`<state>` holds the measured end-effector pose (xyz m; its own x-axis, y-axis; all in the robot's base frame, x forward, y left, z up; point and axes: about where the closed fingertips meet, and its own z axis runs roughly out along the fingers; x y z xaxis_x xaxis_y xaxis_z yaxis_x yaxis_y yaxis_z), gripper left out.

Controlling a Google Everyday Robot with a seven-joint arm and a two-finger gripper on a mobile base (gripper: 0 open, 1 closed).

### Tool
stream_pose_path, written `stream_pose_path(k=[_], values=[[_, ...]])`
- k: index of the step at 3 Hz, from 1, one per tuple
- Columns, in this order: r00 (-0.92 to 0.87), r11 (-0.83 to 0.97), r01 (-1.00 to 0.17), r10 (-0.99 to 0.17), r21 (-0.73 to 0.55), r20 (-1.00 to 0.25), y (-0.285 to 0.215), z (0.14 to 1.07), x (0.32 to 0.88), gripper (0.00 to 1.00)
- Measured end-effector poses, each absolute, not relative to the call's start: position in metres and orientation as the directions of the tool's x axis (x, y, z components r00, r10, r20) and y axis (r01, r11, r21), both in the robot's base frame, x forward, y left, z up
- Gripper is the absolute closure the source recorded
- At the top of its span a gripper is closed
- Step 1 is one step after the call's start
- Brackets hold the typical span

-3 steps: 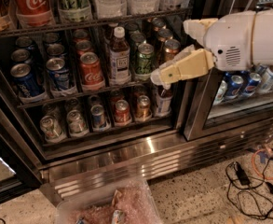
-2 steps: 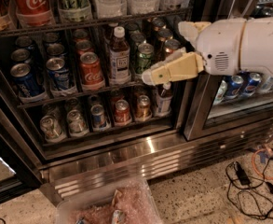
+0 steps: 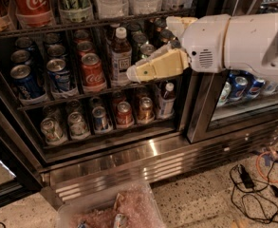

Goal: Pick green can from top shelf of fridge

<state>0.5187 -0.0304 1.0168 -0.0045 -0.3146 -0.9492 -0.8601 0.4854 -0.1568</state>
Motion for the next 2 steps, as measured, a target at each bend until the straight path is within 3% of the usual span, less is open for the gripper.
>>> stream_pose_path(k=[2], values=[[0.03,0.475,-0.864,-0.287,-0.169,-0.957,-0.01,1.024,0.53,0.0]])
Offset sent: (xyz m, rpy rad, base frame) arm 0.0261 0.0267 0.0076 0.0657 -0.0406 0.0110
